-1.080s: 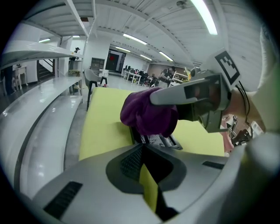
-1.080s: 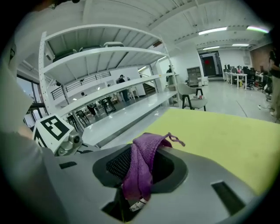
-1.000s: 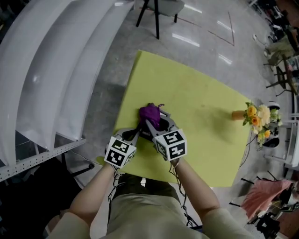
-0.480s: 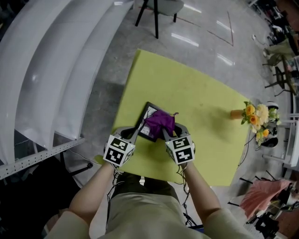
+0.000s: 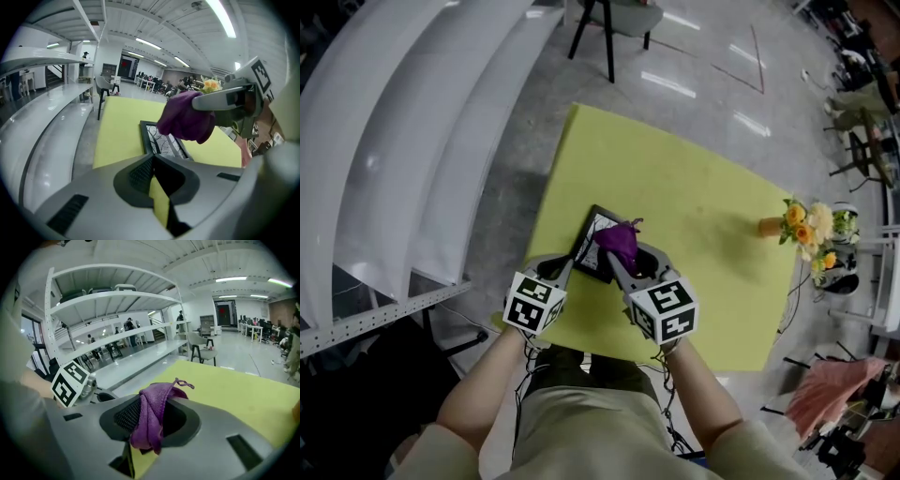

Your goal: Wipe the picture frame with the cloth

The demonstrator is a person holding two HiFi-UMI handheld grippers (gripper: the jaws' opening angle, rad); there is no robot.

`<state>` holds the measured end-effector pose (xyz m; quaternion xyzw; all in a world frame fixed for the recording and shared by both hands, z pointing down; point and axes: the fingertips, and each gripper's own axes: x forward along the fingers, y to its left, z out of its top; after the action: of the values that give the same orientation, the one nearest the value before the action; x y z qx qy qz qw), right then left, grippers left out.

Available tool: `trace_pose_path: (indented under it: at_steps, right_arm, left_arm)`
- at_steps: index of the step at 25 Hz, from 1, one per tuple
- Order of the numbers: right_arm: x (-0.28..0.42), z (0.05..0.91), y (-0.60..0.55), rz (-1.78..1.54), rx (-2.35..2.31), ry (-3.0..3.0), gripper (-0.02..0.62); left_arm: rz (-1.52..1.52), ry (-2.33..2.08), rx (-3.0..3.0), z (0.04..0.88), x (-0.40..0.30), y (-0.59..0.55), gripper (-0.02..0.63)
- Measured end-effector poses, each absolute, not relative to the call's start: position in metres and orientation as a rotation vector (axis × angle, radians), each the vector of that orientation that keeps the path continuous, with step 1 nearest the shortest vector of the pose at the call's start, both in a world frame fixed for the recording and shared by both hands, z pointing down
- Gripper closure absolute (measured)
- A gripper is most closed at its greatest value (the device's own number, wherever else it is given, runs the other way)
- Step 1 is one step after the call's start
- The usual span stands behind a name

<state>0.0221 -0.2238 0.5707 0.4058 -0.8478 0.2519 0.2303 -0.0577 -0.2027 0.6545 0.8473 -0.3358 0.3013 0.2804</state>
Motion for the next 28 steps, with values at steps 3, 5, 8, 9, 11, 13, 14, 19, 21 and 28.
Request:
trace_pose_path:
  at_steps: [3, 5, 8, 9, 11, 13, 14, 19, 21, 28]
  right_arm:
    - [-0.012, 0.578, -0.225, 0.721, 1.048, -2.389, 0.482]
    - [-0.031, 0.594, -0.223, 0.758, 1.003, -2.392, 0.482]
    - [-0.042, 0.629, -0.215, 0.783, 0.959, -2.319, 0.482]
    - [-0.041, 0.638, -0.212, 0.791, 0.953, -2.293, 0.482]
    - [-0.035, 0.648, -0.205, 0.811, 0.941, -2.260, 0.483]
    - [-0.024, 0.654, -0.196, 0.804, 0.918, -2.226, 0.483]
    - [-0.018, 0.656, -0.191, 0.798, 0.909, -2.207, 0.483]
    - [0.020, 0.662, -0.169, 0.797, 0.936, -2.136, 0.483]
    - [0.041, 0.665, -0.163, 0.786, 0.961, -2.090, 0.483]
    - [0.100, 0.628, -0.148, 0.901, 1.187, -2.084, 0.483]
  left_arm:
    - [0.813, -0.899, 2.268, 0.654, -0.060, -0.203, 0.598]
    - [0.825, -0.890, 2.261, 0.659, -0.061, -0.202, 0.598]
    - [0.855, -0.886, 2.237, 0.668, -0.063, -0.199, 0.598]
    - [0.867, -0.890, 2.235, 0.670, -0.065, -0.199, 0.598]
    - [0.887, -0.898, 2.243, 0.671, -0.064, -0.199, 0.598]
    - [0.890, -0.899, 2.248, 0.671, -0.063, -0.200, 0.597]
    - [0.885, -0.898, 2.244, 0.671, -0.063, -0.200, 0.597]
    - [0.872, -0.888, 2.222, 0.672, -0.064, -0.200, 0.595]
    - [0.883, -0.888, 2.220, 0.673, -0.064, -0.201, 0.594]
    - [0.927, -0.890, 2.197, 0.669, -0.067, -0.201, 0.598]
